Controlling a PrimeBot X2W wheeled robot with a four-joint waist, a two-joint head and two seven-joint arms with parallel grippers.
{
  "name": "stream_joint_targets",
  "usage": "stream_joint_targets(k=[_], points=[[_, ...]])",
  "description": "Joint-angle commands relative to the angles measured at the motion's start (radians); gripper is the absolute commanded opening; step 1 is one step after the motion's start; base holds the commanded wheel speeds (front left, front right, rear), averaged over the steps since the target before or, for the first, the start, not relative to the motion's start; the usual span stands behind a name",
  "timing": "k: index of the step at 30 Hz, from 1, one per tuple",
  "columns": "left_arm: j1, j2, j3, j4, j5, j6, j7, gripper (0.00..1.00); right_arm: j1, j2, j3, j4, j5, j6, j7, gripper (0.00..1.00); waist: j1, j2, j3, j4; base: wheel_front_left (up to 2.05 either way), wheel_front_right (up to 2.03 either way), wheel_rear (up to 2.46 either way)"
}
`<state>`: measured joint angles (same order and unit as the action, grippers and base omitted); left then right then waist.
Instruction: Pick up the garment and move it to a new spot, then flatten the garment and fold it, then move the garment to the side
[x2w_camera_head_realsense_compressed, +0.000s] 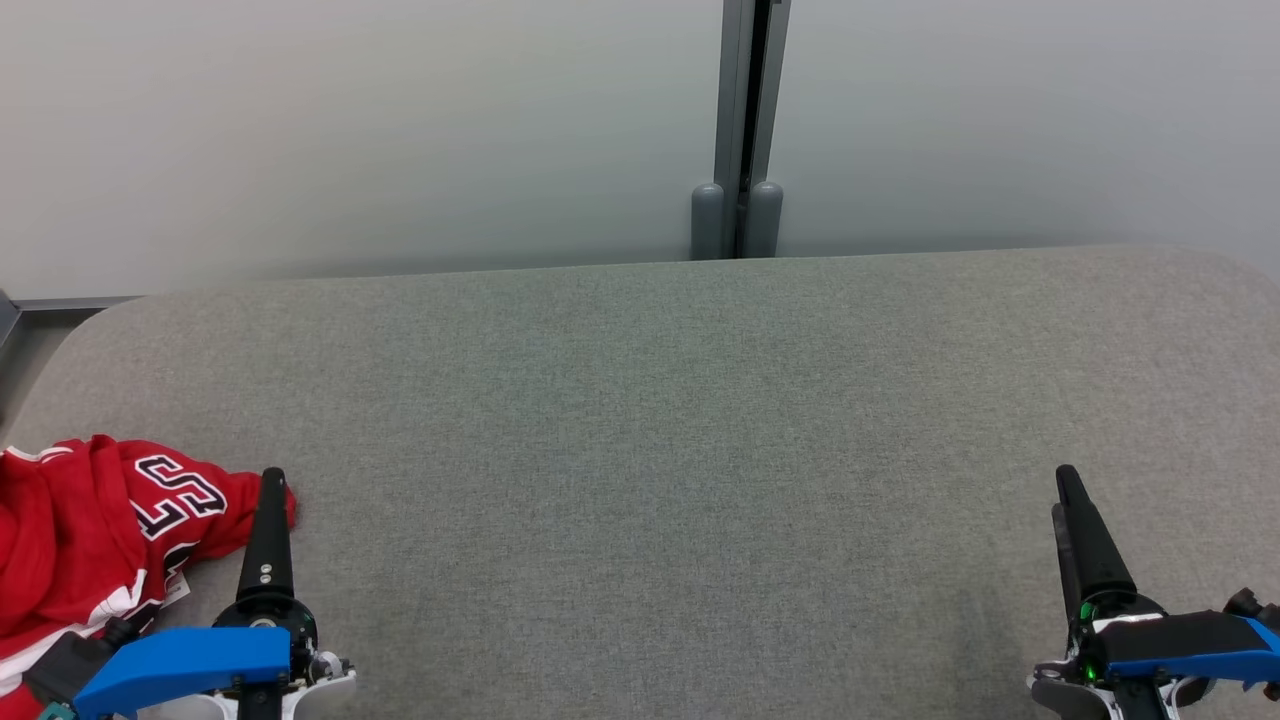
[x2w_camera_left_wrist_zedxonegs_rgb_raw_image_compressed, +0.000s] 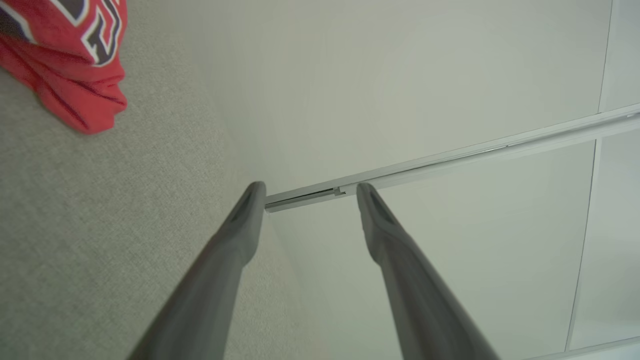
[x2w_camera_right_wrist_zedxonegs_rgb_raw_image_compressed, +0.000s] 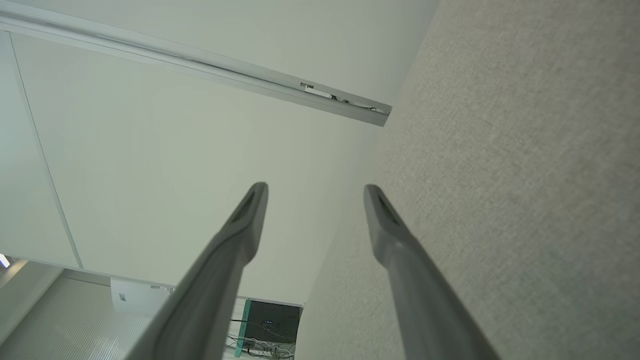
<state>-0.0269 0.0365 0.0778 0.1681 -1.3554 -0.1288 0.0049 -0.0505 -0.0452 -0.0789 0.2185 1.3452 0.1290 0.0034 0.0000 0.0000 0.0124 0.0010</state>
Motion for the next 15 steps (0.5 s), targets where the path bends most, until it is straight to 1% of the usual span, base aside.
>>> stream_joint_targets(k=[1,6,15], points=[[-0.013,0.009,-0.007,-0.033,0.045,-0.001,-0.013,1.00,-0.004,-0.005,0.001,-0.028,-0.044,0.001,-0.011,1.00,0.0000,0.0000,0.001,0.000,0.00,0.00,0.00],[-0.008,0.010,-0.019,-0.064,0.143,0.015,-0.032,1.00,-0.003,-0.006,0.007,-0.053,-0.149,0.001,-0.031,1.00,0.0000,0.0000,0.004,0.000,0.00,0.00,0.00],[0.005,0.011,-0.060,-0.101,0.329,0.045,-0.065,1.00,0.007,-0.006,0.041,-0.094,-0.379,0.002,-0.064,1.00,0.0000,0.0000,0.007,0.002,0.00,0.00,0.00]])
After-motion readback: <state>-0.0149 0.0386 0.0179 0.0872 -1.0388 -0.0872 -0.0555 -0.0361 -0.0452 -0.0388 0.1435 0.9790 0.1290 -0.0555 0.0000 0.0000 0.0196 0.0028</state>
